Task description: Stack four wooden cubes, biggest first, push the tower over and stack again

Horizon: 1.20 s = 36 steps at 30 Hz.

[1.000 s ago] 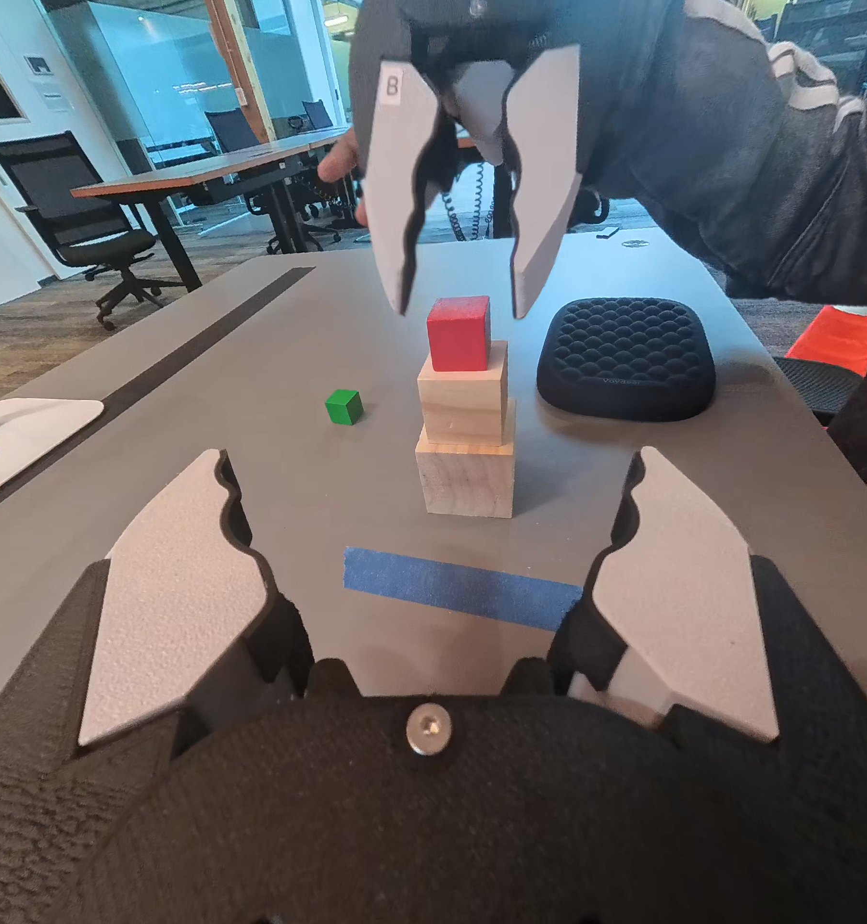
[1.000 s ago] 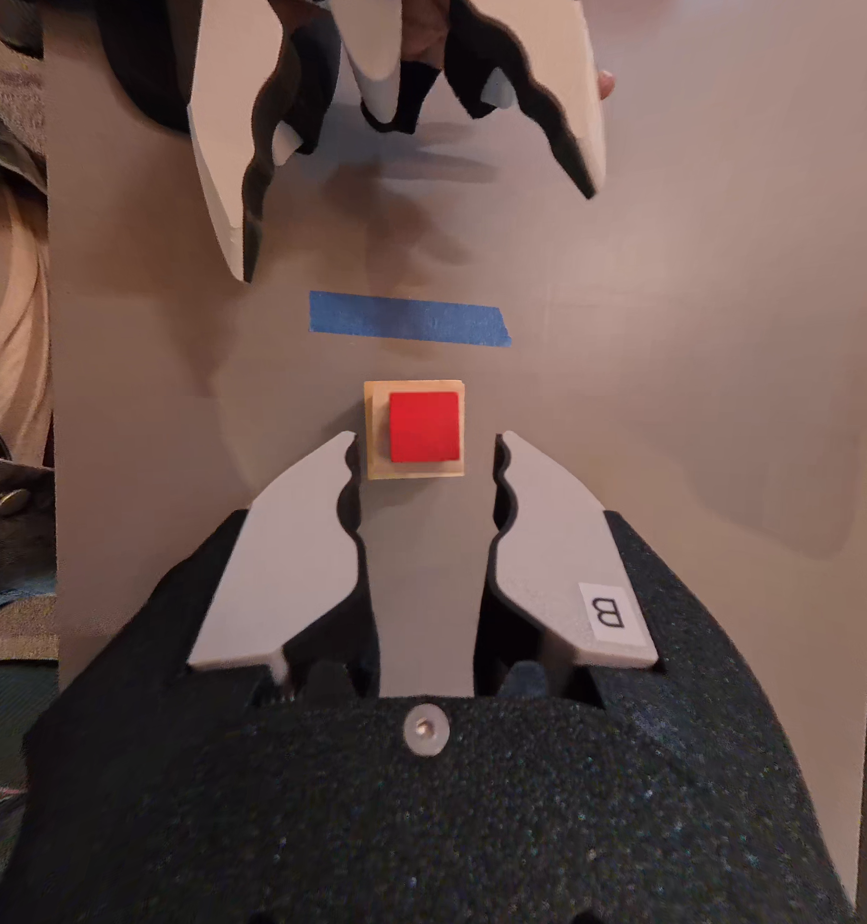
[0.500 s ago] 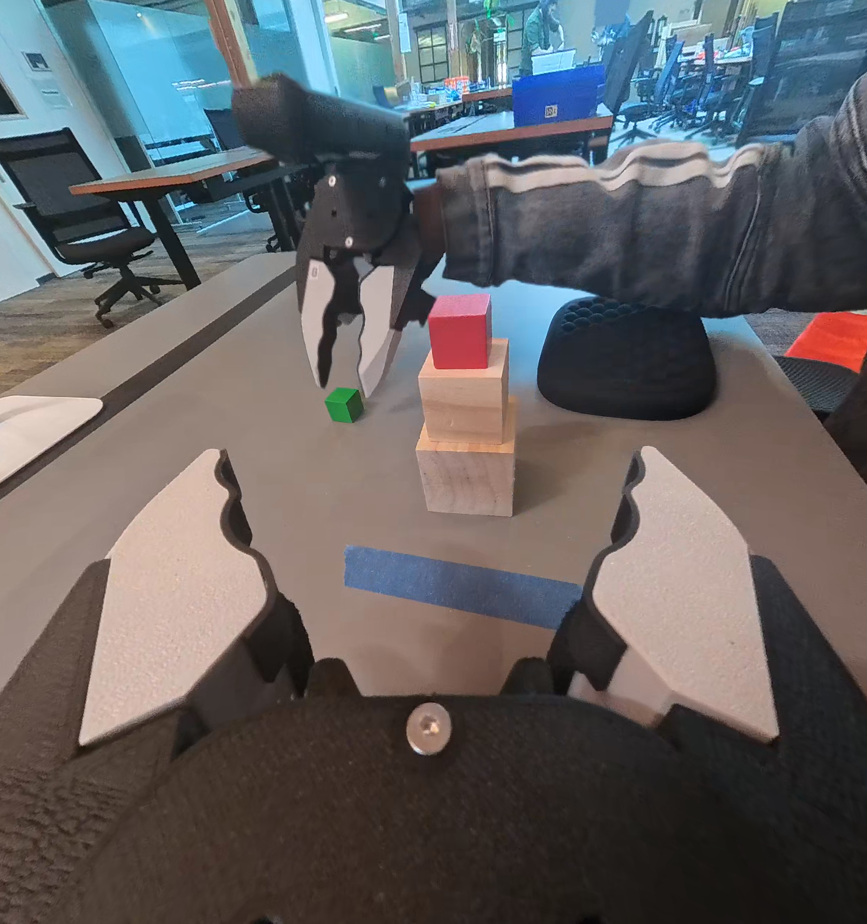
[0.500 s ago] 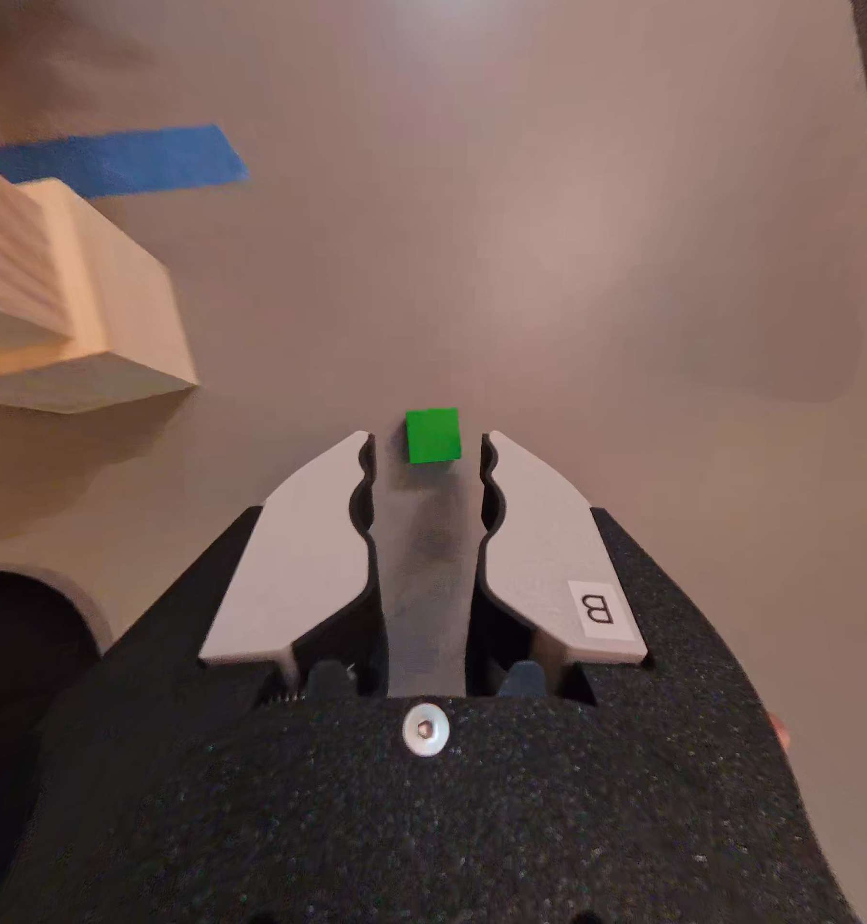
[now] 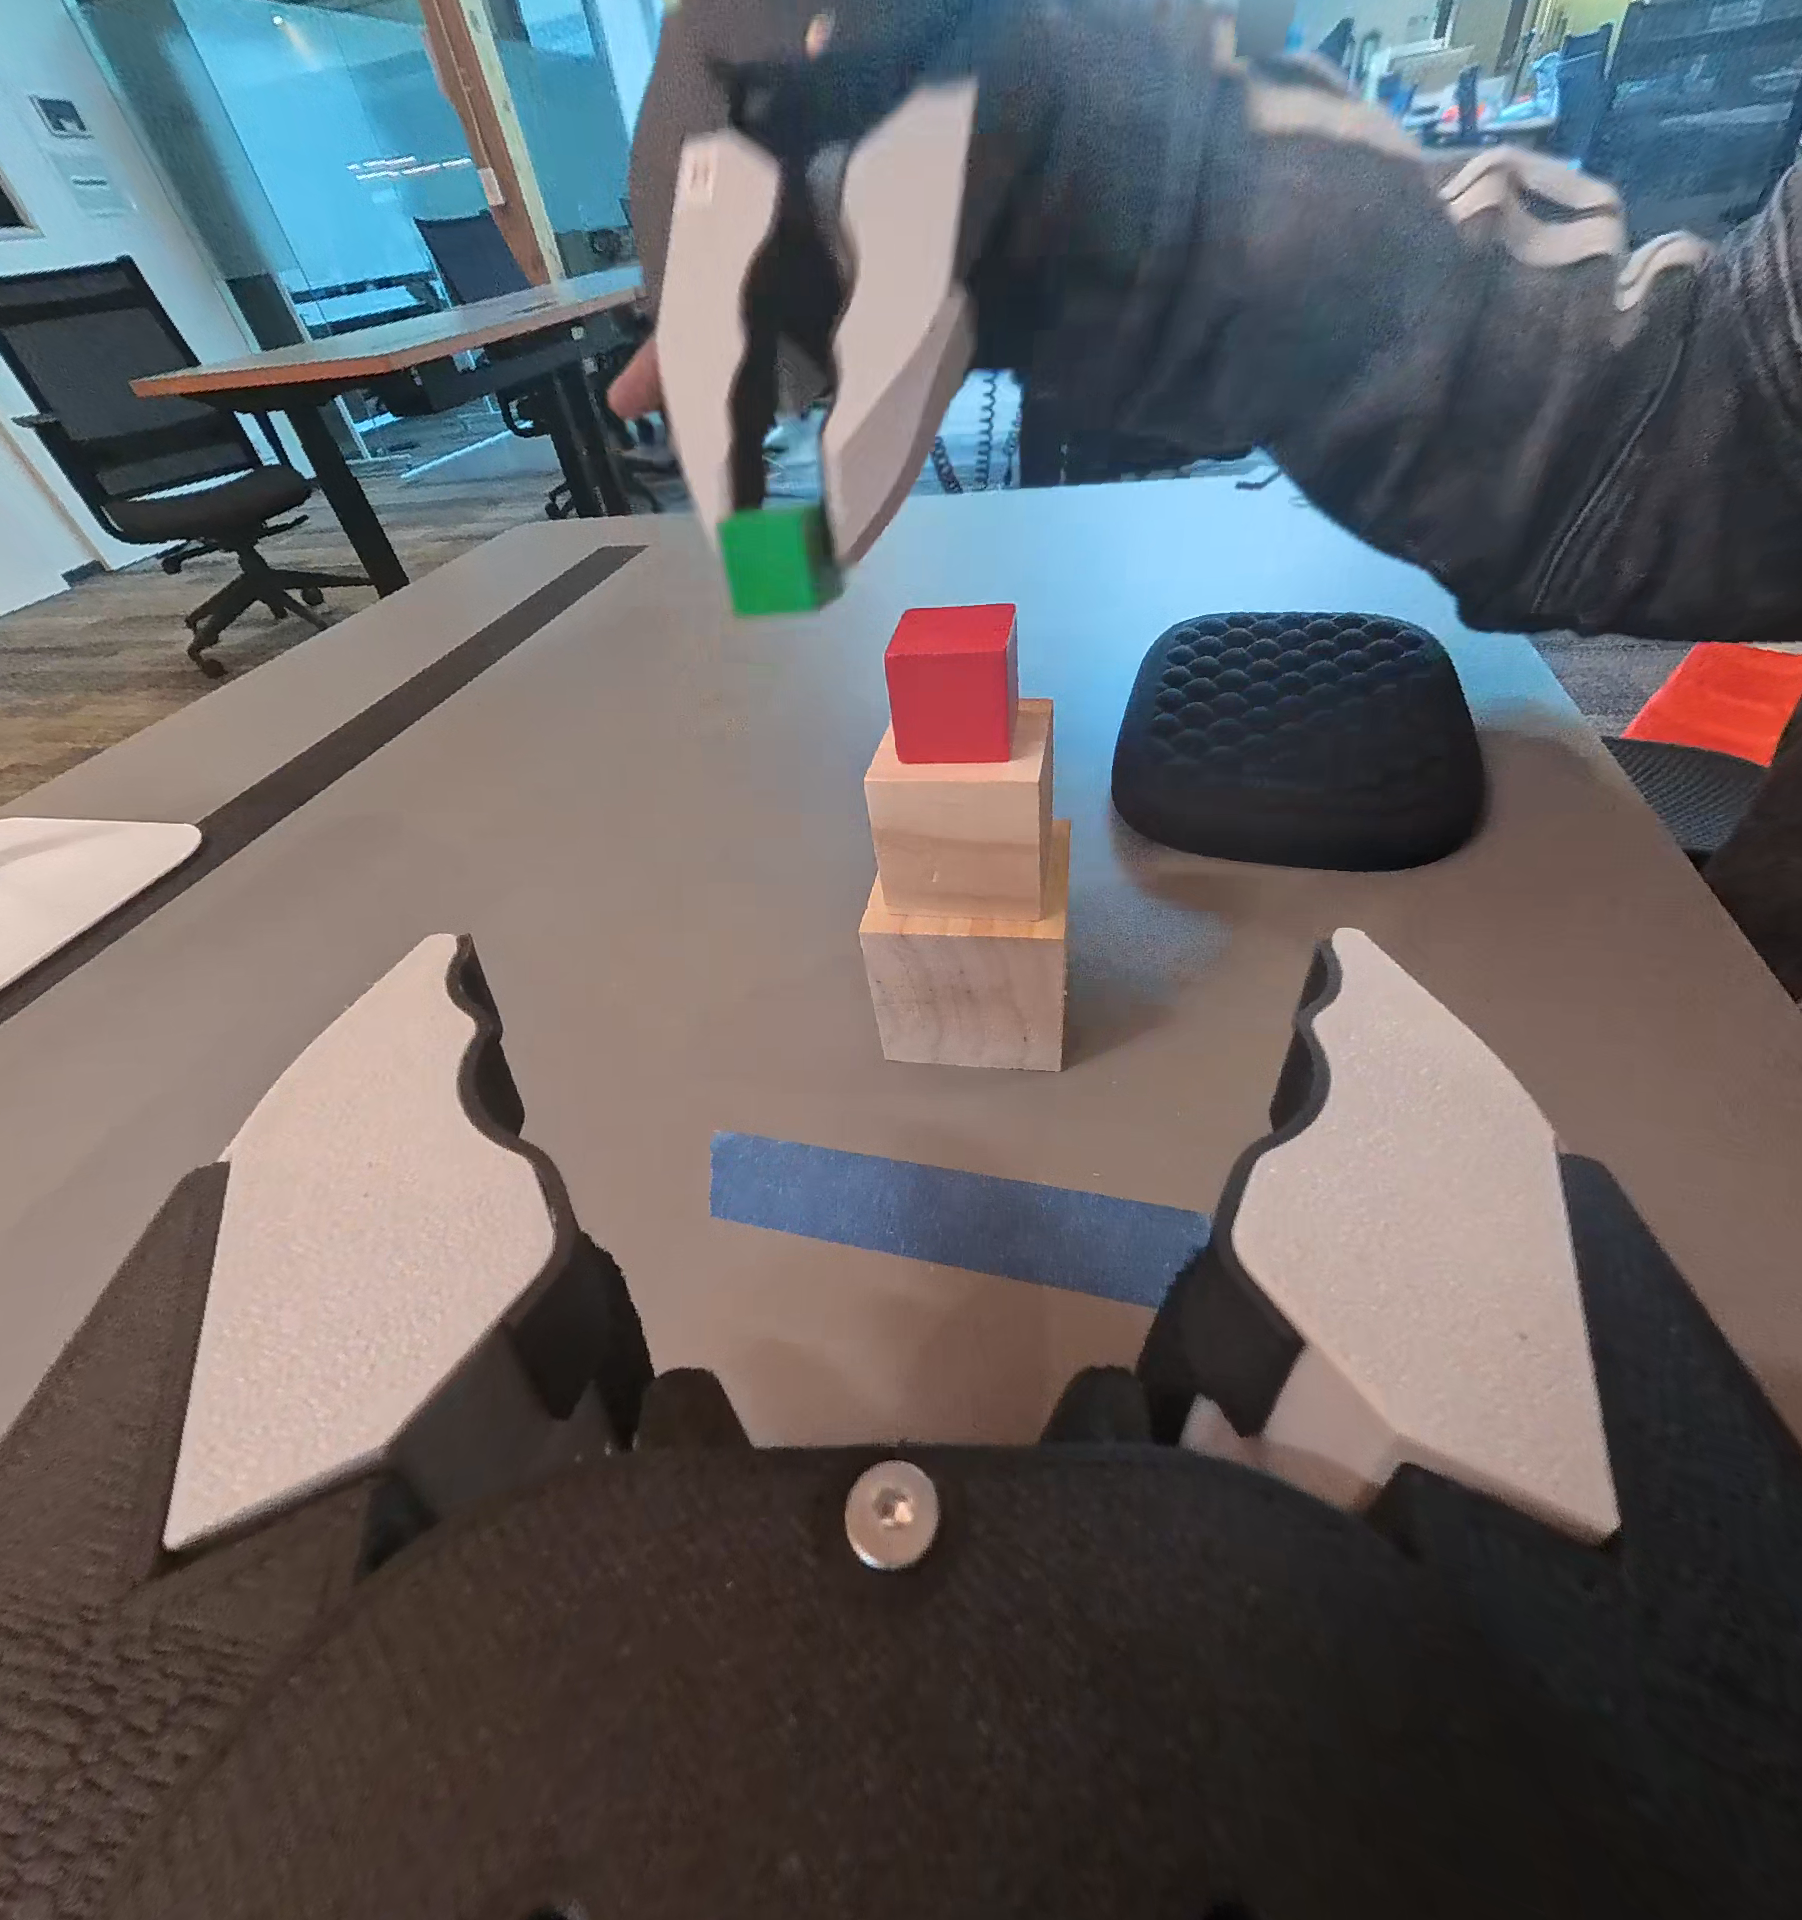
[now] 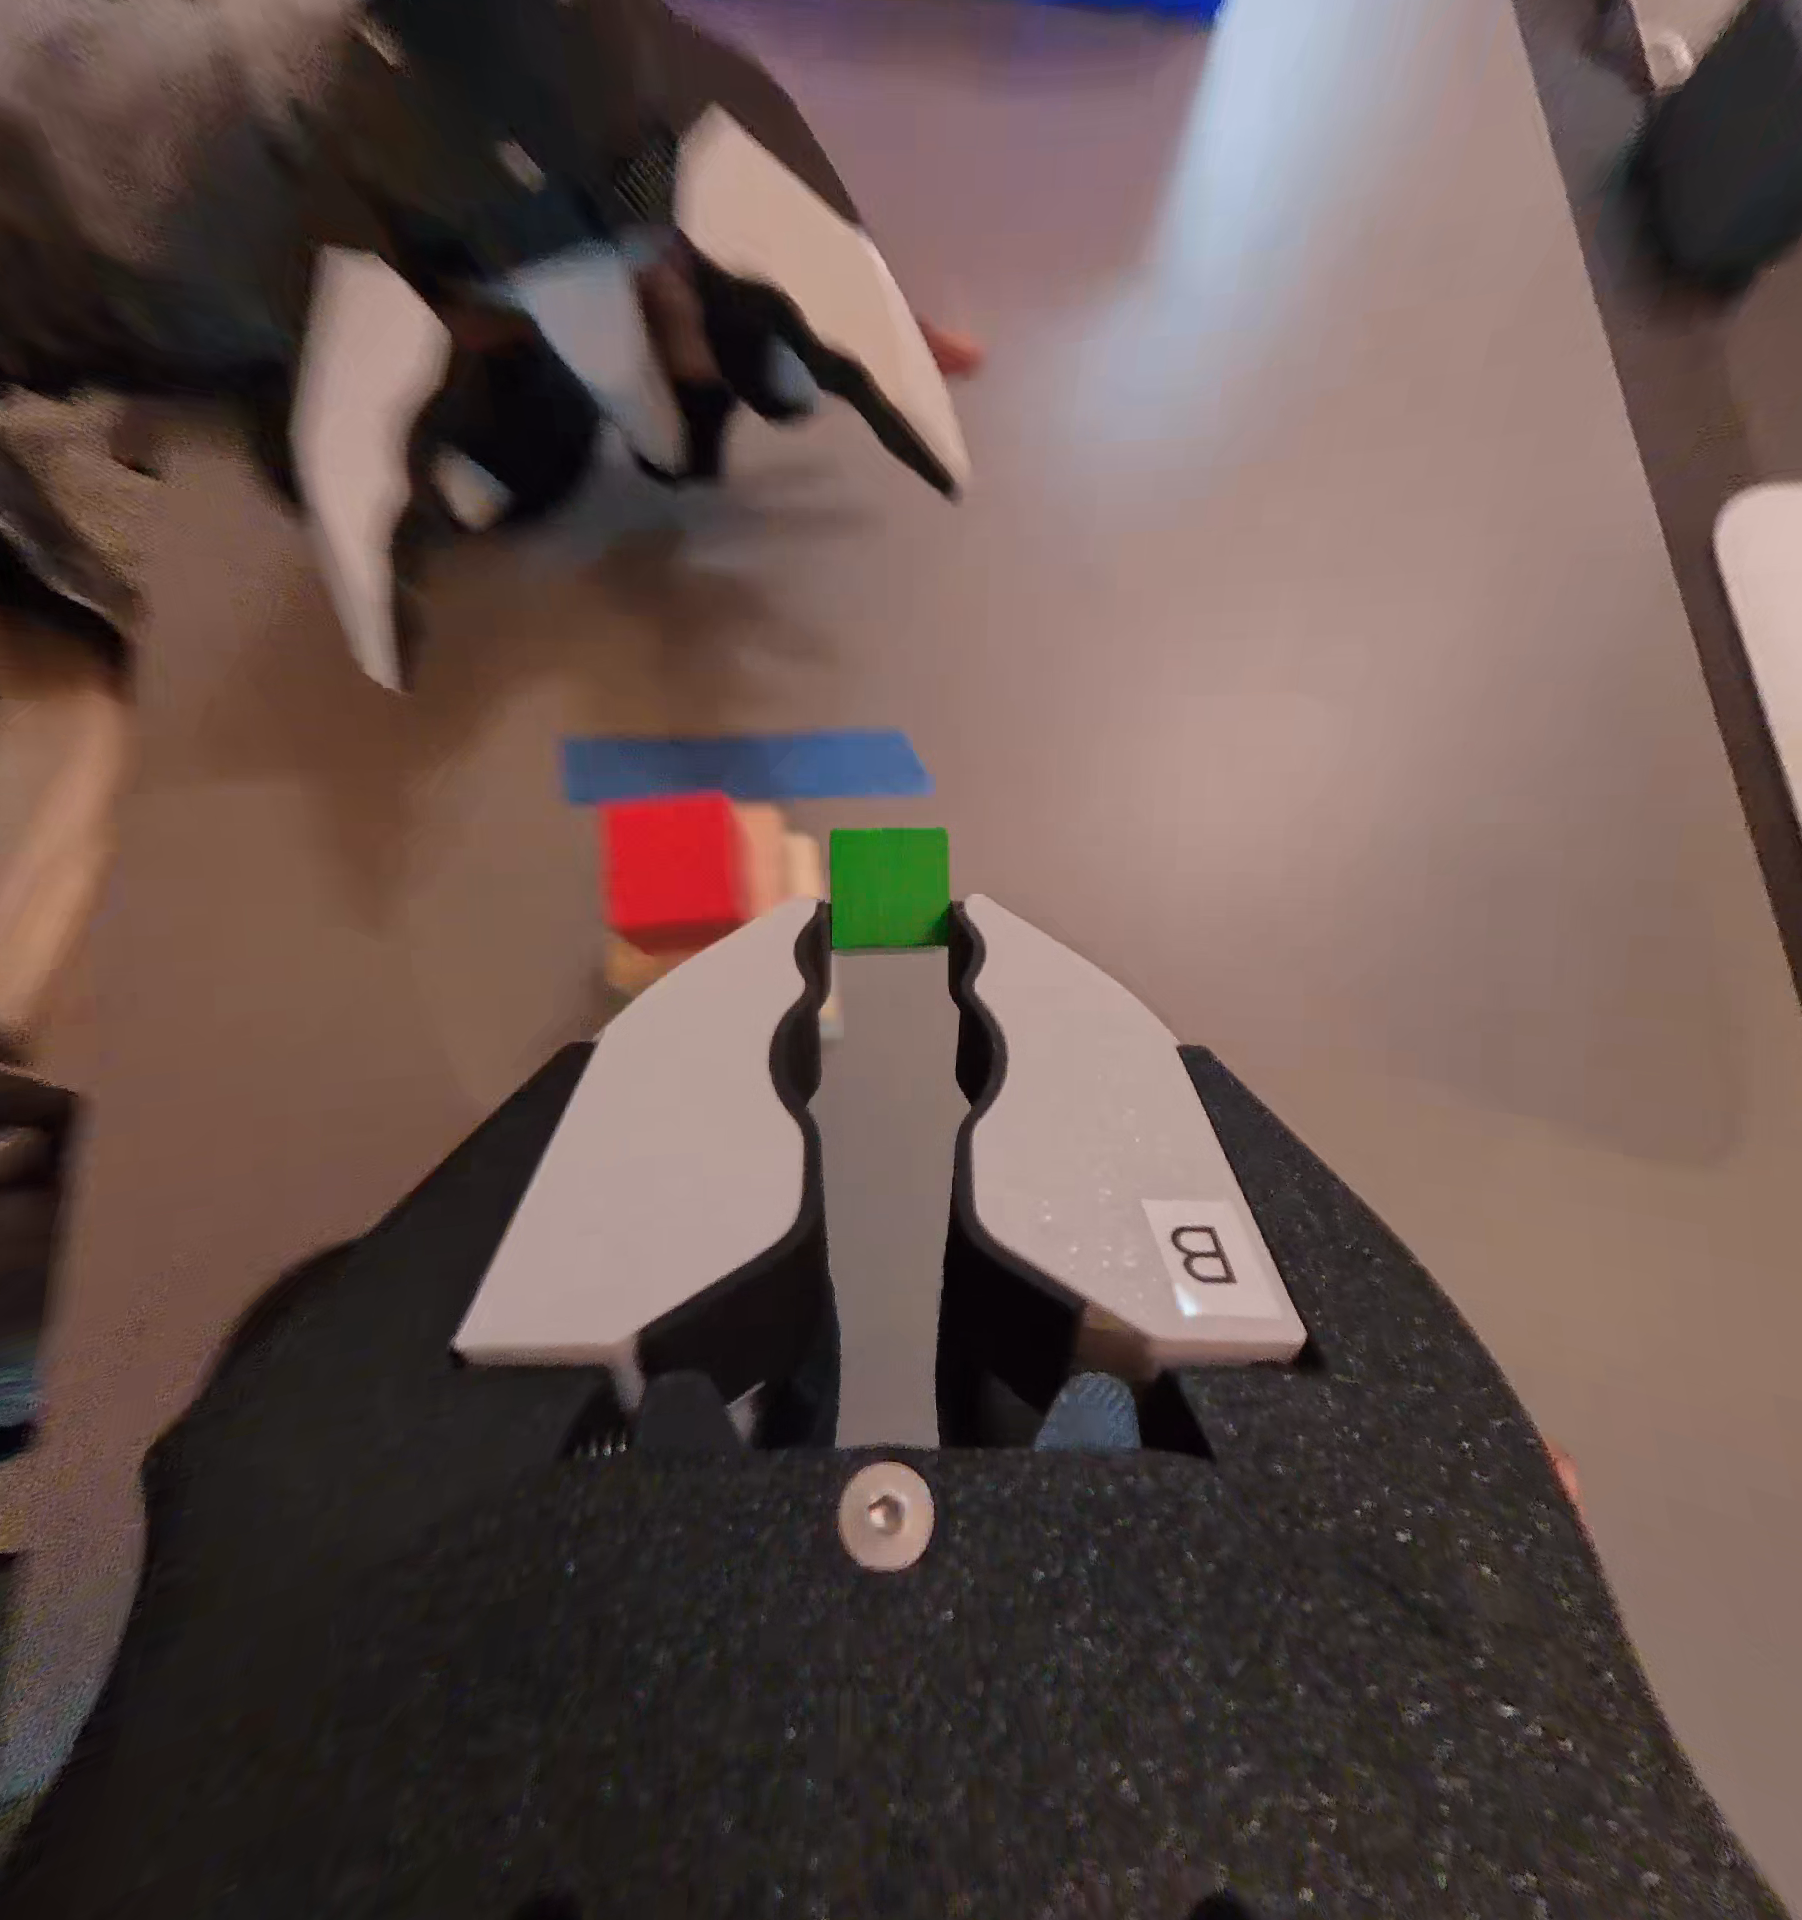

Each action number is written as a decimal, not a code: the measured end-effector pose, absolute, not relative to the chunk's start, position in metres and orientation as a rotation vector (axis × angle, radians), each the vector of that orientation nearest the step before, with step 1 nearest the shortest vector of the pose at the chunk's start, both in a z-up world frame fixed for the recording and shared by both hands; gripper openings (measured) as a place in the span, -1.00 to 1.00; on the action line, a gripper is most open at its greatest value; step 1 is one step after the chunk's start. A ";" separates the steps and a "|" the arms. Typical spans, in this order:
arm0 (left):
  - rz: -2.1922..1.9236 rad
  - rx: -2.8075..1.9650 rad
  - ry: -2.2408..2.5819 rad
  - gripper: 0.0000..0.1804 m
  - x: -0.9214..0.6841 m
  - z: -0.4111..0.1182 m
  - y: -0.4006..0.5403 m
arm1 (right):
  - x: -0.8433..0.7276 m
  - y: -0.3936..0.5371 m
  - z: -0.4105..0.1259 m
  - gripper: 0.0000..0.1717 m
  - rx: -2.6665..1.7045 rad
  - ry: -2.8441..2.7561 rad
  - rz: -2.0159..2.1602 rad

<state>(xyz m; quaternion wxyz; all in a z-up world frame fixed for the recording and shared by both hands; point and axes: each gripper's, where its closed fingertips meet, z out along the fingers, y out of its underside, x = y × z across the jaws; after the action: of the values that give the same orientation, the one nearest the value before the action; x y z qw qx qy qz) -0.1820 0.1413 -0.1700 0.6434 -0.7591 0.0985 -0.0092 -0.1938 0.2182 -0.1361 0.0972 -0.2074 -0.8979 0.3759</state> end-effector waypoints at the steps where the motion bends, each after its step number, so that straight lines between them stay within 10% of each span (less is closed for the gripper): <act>1: -0.021 -1.729 0.225 0.56 -0.182 -0.170 0.141 | -0.185 0.209 -0.126 -0.76 -0.604 -2.674 1.145; 21: -0.015 -1.731 0.231 0.56 -0.181 -0.170 0.141 | -0.161 0.193 -0.140 -0.74 -0.542 -2.748 0.896; 28: -0.017 -1.728 0.229 0.56 -0.181 -0.169 0.141 | -0.160 0.202 -0.133 -0.37 -0.586 -2.678 0.945; 32: -0.018 -1.724 0.227 0.56 -0.181 -0.169 0.141 | -0.155 0.224 -0.146 -0.99 -0.699 -2.626 0.899; 36: -0.018 -1.723 0.225 0.56 -0.181 -0.168 0.141 | -0.141 0.231 -0.180 -1.00 -0.799 -2.667 0.793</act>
<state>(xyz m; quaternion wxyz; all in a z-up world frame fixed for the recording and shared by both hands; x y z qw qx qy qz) -0.1813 0.1406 -0.1681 0.6458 -0.7570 0.0990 -0.0077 -0.1410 0.2309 -0.1801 0.1232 -0.2740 -0.9142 0.2719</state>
